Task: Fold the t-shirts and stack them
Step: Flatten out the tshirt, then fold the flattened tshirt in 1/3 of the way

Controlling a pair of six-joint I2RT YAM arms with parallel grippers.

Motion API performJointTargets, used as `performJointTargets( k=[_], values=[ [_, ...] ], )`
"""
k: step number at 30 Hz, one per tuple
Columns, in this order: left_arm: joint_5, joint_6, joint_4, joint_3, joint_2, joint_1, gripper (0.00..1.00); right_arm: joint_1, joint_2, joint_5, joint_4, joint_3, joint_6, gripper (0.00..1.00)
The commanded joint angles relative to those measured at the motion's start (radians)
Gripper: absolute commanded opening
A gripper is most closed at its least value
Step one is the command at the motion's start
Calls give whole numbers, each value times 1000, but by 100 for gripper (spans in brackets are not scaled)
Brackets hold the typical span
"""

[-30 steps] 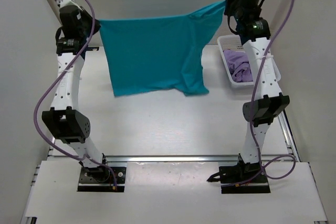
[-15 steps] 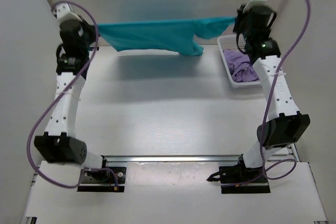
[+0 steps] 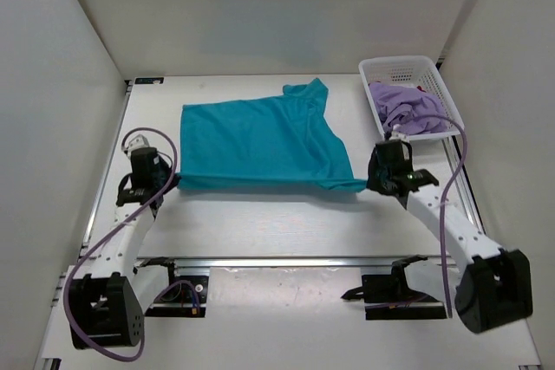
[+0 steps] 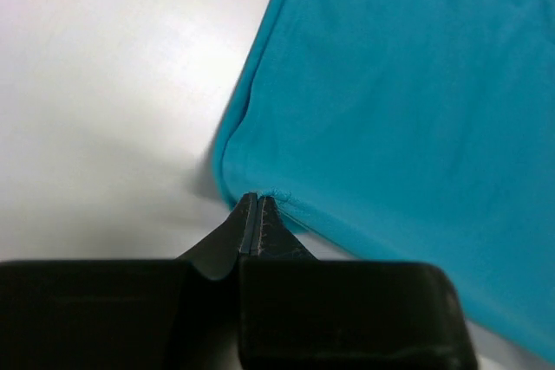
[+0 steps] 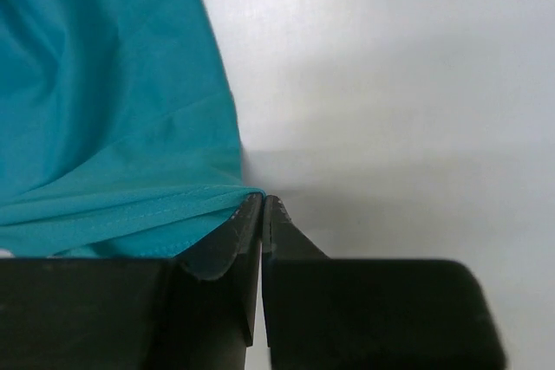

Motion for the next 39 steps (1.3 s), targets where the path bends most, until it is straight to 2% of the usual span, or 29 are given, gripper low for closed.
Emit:
performJointTargets(
  k=[1, 5, 9, 11, 14, 17, 21, 28, 32, 34, 35, 37, 38, 39],
  values=[
    [74, -3, -27, -66, -128, 60, 0, 34, -159, -14, -42, -129, 131, 0],
    [57, 14, -70, -77, -179, 11, 0, 72, -319, -98, -102, -200, 176, 0],
    [118, -21, -20, -92, -153, 50, 0, 33, -335, -150, -72, -213, 158, 0],
    [161, -51, 24, -75, -98, 72, 0, 14, -277, -186, -35, -156, 118, 0],
    [164, -80, 61, -46, -36, 112, 0, 104, -72, -86, 10, -6, 67, 0],
    [186, -121, 97, -52, 19, 136, 0, 135, 126, -68, 56, 148, 9, 0],
    [172, -140, 138, -37, 117, 147, 0, 122, 356, -78, 94, 327, -49, 0],
    [152, -172, 209, 6, 270, 199, 0, 106, 617, -112, 122, 591, -103, 0],
    [174, -172, 230, 54, 379, 207, 8, 91, 745, -118, 96, 698, -108, 0],
    [193, -173, 229, 67, 405, 215, 20, 77, 774, -135, 105, 737, -106, 0],
    [204, -178, 238, 71, 413, 225, 23, 76, 791, -147, 108, 754, -103, 0],
    [229, -173, 239, 75, 399, 233, 38, 71, 809, -146, 97, 793, -99, 13],
    [229, -161, 226, 84, 395, 232, 41, 66, 794, -125, 91, 804, -91, 24],
    [211, -149, 204, 89, 369, 225, 45, 68, 773, -111, 88, 786, -83, 39]
  ],
)
